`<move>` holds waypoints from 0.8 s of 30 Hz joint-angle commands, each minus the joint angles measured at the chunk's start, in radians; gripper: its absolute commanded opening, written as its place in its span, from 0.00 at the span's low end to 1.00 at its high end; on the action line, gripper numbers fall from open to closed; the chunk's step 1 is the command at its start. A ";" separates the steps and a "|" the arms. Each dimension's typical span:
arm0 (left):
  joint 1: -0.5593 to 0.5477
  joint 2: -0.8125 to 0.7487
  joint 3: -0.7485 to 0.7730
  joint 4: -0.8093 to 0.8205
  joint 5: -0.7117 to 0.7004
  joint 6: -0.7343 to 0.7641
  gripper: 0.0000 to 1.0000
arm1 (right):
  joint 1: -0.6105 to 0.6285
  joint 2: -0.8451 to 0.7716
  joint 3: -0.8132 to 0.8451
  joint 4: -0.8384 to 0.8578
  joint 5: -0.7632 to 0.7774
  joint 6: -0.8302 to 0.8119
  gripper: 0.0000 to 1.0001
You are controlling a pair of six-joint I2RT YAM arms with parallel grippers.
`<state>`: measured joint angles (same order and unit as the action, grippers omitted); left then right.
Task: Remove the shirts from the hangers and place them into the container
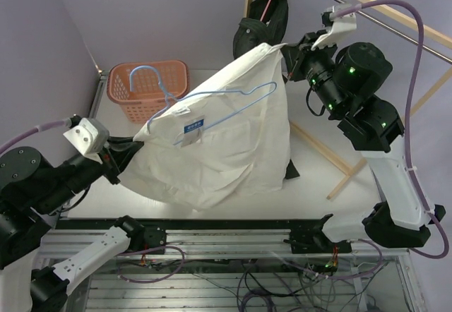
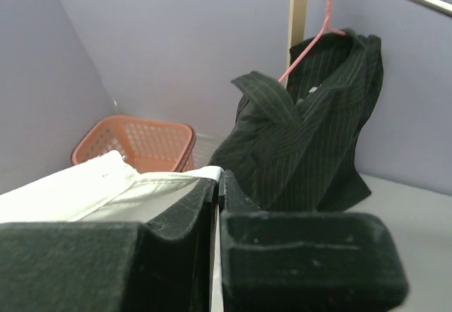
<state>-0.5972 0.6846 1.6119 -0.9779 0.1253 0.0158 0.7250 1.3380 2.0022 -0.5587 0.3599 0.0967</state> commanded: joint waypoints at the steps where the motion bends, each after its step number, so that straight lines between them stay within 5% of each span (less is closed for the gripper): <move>1: 0.007 -0.033 -0.003 -0.044 -0.027 -0.008 0.07 | -0.023 -0.010 0.091 -0.069 -0.026 0.007 0.19; 2: 0.007 -0.027 -0.004 -0.042 -0.021 -0.007 0.07 | -0.024 -0.002 0.118 -0.117 -0.065 0.014 0.33; 4: 0.009 -0.013 -0.012 -0.030 -0.006 0.000 0.07 | -0.024 -0.003 0.171 -0.196 -0.147 0.023 0.45; 11: 0.016 0.064 -0.039 0.025 0.146 0.072 0.07 | -0.024 -0.012 0.417 -0.472 -0.523 -0.018 0.54; 17: 0.016 0.157 -0.025 0.087 0.273 0.090 0.07 | -0.023 -0.120 0.172 -0.478 -0.777 -0.033 0.56; 24: 0.017 0.235 0.019 0.074 0.386 0.138 0.07 | -0.023 -0.107 0.021 -0.480 -0.812 -0.081 0.54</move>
<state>-0.5861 0.9085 1.5829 -0.9680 0.4015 0.1169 0.7052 1.1900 2.0624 -1.0054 -0.3943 0.0578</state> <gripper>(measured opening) 0.132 0.548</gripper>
